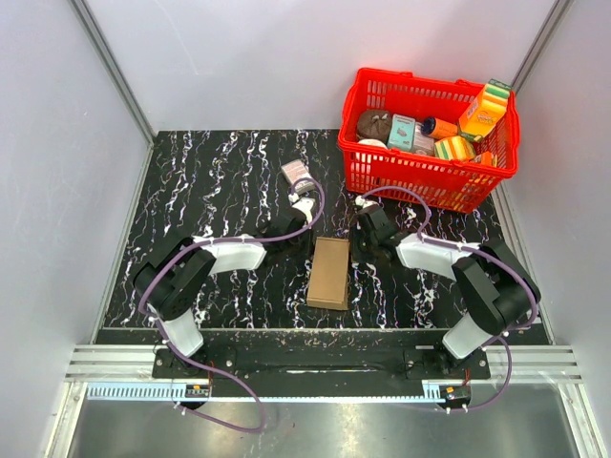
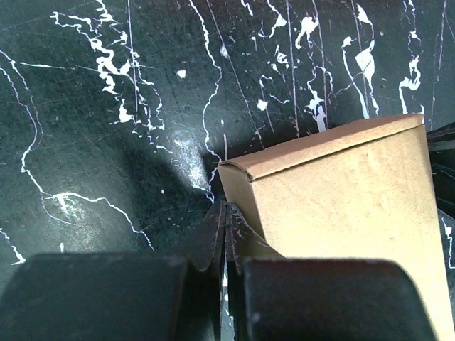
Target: Fold the paper box
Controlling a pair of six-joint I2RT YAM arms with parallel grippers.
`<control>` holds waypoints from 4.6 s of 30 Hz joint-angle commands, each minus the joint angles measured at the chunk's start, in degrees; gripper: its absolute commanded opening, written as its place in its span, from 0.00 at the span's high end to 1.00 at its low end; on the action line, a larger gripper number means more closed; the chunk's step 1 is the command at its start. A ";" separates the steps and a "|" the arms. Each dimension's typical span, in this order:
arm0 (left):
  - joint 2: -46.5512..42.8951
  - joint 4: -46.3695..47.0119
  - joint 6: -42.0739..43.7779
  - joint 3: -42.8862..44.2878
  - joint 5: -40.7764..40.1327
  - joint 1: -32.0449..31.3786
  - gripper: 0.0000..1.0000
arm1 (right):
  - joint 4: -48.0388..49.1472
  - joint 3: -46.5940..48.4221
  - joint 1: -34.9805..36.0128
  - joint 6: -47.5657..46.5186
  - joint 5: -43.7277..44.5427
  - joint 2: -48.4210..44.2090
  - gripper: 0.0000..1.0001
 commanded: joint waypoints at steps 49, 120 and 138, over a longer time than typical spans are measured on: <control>-13.77 9.65 -16.14 -19.11 -12.46 -19.38 1.00 | -5.07 -13.31 21.85 32.04 10.14 -9.52 0.95; -3.49 12.81 -2.26 -6.10 0.37 1.61 1.00 | 0.47 1.73 -4.78 5.41 -1.20 3.48 1.00; -0.50 15.80 -3.05 -4.69 4.77 1.27 1.00 | 3.63 1.02 -4.78 7.96 -7.44 4.01 1.00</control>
